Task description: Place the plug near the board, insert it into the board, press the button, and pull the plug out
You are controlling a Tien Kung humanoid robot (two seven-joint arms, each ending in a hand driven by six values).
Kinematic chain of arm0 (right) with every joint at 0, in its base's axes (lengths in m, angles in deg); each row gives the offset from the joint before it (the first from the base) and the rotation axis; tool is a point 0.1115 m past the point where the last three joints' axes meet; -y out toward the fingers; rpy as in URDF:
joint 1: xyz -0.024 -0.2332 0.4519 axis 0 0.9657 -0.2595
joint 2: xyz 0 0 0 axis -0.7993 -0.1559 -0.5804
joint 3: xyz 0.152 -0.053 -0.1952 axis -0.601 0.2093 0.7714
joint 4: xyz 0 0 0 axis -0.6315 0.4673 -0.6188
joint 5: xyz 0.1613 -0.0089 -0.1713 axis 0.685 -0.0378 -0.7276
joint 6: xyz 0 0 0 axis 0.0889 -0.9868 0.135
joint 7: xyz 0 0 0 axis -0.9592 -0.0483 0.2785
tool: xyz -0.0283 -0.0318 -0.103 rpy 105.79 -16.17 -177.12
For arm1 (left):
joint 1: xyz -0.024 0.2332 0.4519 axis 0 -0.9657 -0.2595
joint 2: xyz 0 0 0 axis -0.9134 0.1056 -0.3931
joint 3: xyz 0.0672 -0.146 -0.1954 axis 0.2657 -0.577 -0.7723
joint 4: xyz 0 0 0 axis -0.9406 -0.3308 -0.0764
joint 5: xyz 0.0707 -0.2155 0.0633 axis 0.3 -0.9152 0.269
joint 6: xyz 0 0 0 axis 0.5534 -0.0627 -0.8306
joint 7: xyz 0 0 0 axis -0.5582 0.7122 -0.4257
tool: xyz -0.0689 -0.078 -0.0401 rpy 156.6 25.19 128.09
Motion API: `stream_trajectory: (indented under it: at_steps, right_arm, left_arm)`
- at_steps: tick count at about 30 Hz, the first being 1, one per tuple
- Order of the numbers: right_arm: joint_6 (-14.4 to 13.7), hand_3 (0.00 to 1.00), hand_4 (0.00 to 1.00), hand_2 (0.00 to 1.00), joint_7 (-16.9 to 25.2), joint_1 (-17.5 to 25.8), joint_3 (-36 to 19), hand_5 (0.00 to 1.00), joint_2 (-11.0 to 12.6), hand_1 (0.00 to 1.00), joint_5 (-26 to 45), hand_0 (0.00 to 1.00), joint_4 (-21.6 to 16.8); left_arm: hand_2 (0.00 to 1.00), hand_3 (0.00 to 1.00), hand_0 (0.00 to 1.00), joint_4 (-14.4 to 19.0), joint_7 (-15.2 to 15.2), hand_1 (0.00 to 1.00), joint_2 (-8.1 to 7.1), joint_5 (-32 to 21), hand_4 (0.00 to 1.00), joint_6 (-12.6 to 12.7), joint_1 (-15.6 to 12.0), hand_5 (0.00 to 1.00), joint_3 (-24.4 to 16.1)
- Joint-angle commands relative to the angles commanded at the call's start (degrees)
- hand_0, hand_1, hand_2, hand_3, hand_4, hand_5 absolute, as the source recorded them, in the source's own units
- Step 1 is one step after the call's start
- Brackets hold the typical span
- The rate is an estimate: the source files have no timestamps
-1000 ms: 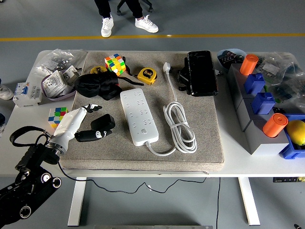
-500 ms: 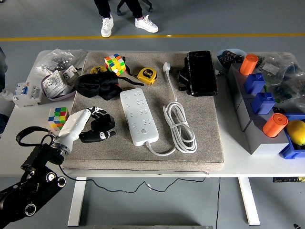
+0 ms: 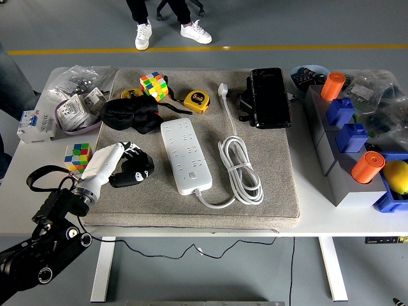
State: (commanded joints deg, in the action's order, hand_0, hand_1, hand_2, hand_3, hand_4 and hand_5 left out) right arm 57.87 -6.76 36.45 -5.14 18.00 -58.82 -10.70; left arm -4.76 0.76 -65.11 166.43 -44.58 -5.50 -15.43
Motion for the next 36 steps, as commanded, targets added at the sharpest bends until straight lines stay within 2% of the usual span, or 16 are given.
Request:
stream_trajectory:
  at_steps: [1,2,7,8,13,14,16,26,36]
  right_arm:
    - [0.01,0.569,0.845,0.682,-0.01,0.01,0.05,0.502,0.01,0.678,0.02,0.622,0.01]
    - [0.01,0.569,0.845,0.683,-0.01,0.01,0.09,0.502,0.02,0.678,0.03,0.622,0.02]
    - [0.02,0.569,0.845,0.683,-0.03,0.00,-0.01,0.502,0.03,0.678,0.05,0.622,0.06]
    - [0.01,0.568,0.845,0.683,-0.02,-0.01,-0.02,0.502,0.04,0.678,0.04,0.622,0.06]
    - [-0.01,0.568,0.845,0.683,0.04,-0.04,-0.06,0.502,0.03,0.678,0.03,0.622,0.02]
    - [-0.01,0.568,0.845,0.683,0.05,-0.05,-0.06,0.502,0.02,0.678,0.03,0.622,0.02]
    - [-0.01,0.568,0.845,0.683,0.06,-0.06,-0.06,0.502,0.01,0.678,0.02,0.622,0.02]
    - [0.04,0.569,0.846,0.682,0.09,-0.05,0.04,0.501,-0.02,0.677,0.12,0.621,0.07]
    - [0.04,0.569,0.846,0.682,0.12,-0.18,0.17,0.501,0.05,0.677,0.18,0.621,0.01]
  left_arm:
    - [0.567,0.566,0.505,-0.03,0.23,0.547,-0.03,0.19,0.812,-0.16,0.04,0.339,0.01]
    - [0.566,0.566,0.474,0.01,0.50,0.528,-0.11,0.31,0.799,-0.40,0.13,0.241,0.01]
    - [0.566,0.566,0.474,0.36,1.59,0.528,-0.37,0.68,0.799,-1.51,0.40,0.241,0.04]
    - [0.565,0.567,0.419,0.40,1.65,0.511,-0.40,0.69,0.779,-1.55,0.43,0.053,0.05]
    - [0.565,0.567,0.419,0.65,1.91,0.511,-0.48,1.35,0.779,-1.54,0.58,0.053,0.17]
    - [0.541,0.564,0.395,0.65,1.78,0.494,-0.49,1.49,0.786,-1.36,0.61,0.002,0.20]
    - [0.541,0.564,0.395,0.69,1.63,0.494,-0.52,1.69,0.786,-1.08,0.62,0.002,0.24]
    - [0.525,0.556,0.397,1.52,-2.34,0.480,-0.52,-1.49,0.831,1.94,1.47,0.002,0.91]
    - [0.523,0.556,0.396,-0.54,-3.80,0.481,1.54,-4.14,0.830,2.69,5.46,0.002,3.78]
